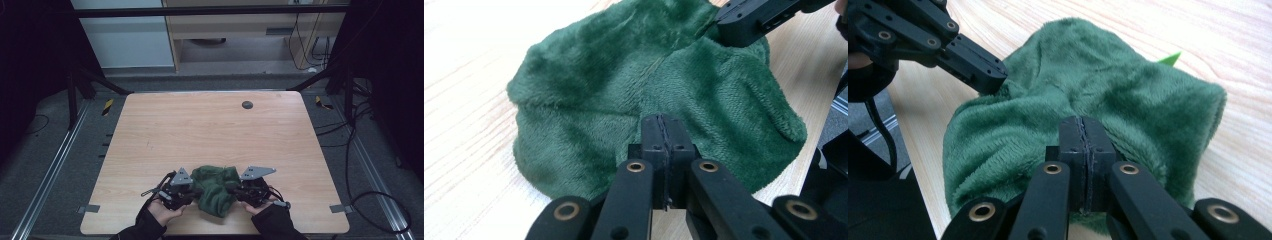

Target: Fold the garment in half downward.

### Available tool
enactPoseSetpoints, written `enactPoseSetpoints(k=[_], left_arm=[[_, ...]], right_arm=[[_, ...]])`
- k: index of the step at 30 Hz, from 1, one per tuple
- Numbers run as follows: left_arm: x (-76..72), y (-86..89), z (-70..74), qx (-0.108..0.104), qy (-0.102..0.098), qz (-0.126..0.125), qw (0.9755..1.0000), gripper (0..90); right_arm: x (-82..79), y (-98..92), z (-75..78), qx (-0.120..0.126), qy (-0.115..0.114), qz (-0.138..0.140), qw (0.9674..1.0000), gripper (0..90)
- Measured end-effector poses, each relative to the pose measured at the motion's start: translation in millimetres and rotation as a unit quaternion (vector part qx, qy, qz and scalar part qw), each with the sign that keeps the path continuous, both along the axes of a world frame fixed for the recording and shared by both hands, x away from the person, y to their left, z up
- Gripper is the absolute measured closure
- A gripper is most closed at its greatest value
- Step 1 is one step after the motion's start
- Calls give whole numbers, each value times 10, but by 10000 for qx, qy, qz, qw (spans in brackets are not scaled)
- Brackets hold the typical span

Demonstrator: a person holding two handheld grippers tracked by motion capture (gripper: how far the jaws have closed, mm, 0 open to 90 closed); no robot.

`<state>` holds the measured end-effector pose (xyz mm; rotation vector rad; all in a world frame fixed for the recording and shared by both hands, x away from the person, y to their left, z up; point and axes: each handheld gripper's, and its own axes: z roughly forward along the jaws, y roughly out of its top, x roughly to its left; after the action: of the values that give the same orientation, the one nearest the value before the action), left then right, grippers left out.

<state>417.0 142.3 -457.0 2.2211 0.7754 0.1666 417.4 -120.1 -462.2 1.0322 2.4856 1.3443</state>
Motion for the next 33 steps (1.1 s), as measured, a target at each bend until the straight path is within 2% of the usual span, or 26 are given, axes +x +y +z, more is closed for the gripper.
enactPoseSetpoints(k=[8,13,18,19,21,24,25,27,28,30,32,33], left_arm=[[-9,-24,-67,128,-9,-16,9999,896],[16,58,48,-81,-213,167,9996,857],[48,121,101,-156,-280,319,9990,821],[66,154,118,-195,-318,397,9985,808],[99,219,139,-284,-343,538,9976,794],[123,265,150,-267,-366,611,9971,759],[141,305,152,-232,-407,679,9966,736],[152,338,150,-226,-413,741,9961,708],[174,400,147,-208,-450,856,9951,686],[186,434,145,-221,-458,930,9944,648],[227,543,133,-253,-496,1164,9916,608],[227,543,133,-253,-496,1164,9916,591]], right_arm=[[6,0,-105,-99,119,29,9999,878],[7,-26,-46,8,46,-55,10000,858],[16,-68,5,114,-51,-159,9998,846],[33,-100,38,163,-157,-290,9993,800],[48,-129,52,222,-183,-413,9987,772],[67,-179,60,284,-217,-565,9978,728],[84,-227,65,270,-275,-696,9968,691],[94,-248,66,267,-312,-738,9964,680],[110,-308,73,278,-366,-903,9949,632],[124,-356,73,166,-442,-1064,9932,594],[143,-403,64,81,-516,-1167,9918,564],[158,-439,57,82,-509,-1251,9908,546]])
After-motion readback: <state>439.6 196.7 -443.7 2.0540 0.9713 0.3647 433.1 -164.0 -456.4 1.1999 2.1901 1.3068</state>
